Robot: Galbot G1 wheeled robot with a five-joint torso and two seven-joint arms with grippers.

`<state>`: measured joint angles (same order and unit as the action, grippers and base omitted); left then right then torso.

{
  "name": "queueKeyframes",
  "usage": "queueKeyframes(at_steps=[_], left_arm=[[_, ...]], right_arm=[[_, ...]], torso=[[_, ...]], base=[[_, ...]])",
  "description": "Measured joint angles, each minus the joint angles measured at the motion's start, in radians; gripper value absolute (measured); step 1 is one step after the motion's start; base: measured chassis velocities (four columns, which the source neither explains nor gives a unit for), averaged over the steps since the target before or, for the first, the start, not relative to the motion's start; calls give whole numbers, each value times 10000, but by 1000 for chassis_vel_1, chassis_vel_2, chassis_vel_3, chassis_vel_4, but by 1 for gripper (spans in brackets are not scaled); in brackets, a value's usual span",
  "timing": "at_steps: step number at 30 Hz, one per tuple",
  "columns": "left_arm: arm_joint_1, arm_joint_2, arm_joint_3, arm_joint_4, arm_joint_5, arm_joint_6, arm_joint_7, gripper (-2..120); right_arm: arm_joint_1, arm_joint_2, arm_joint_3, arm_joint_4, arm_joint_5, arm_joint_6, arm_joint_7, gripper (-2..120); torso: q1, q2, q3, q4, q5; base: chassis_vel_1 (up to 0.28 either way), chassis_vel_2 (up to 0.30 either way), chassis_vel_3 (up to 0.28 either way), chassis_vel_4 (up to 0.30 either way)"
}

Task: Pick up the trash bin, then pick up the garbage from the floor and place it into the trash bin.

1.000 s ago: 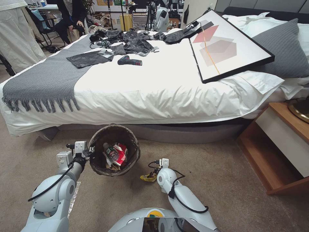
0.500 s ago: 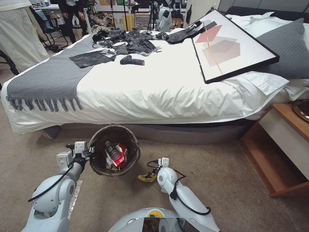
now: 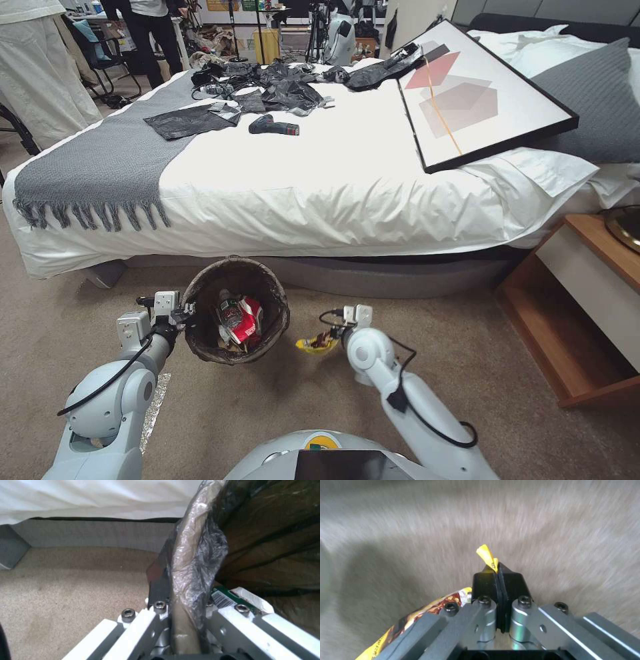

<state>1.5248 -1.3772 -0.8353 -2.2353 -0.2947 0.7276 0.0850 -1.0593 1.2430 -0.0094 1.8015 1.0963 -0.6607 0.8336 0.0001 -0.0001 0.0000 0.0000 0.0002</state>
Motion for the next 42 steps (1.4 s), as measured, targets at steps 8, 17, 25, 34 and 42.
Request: queueKeyframes(at_steps=[8, 17, 25, 34, 42], left_arm=[[47, 49, 8, -362, -17, 64, -113, 0], [189, 108, 24, -581, 140, 72, -116, 0], [268, 153, 55, -613, 290, 78, -69, 0], [308, 128, 65, -614, 388, 83, -45, 0], [168, 148, 21, -468, 419, 83, -40, 0]], right_arm=[[252, -2054, 764, 2020, 1638, -307, 499, 0], [484, -3506, 1937, 4247, 3571, -774, 1045, 0], [1168, -4235, 2713, 5579, 5183, -780, 991, 0], [3961, -4998, 1742, 5977, 6513, -746, -15, 0], [7497, -4097, -1497, 5248, 7183, -479, 97, 0]], torso=[[0, 0, 0, -3, 2], [-1, 0, 0, 0, 0], [-1, 1, 0, 1, 1], [-1, 1, 0, 2, -3], [0, 0, 1, 4, -4]], base=[[0, 0, 0, 0], [0, 0, 0, 0], [0, 0, 0, 0], [0, 0, 0, 0], [0, 0, 0, 0]])
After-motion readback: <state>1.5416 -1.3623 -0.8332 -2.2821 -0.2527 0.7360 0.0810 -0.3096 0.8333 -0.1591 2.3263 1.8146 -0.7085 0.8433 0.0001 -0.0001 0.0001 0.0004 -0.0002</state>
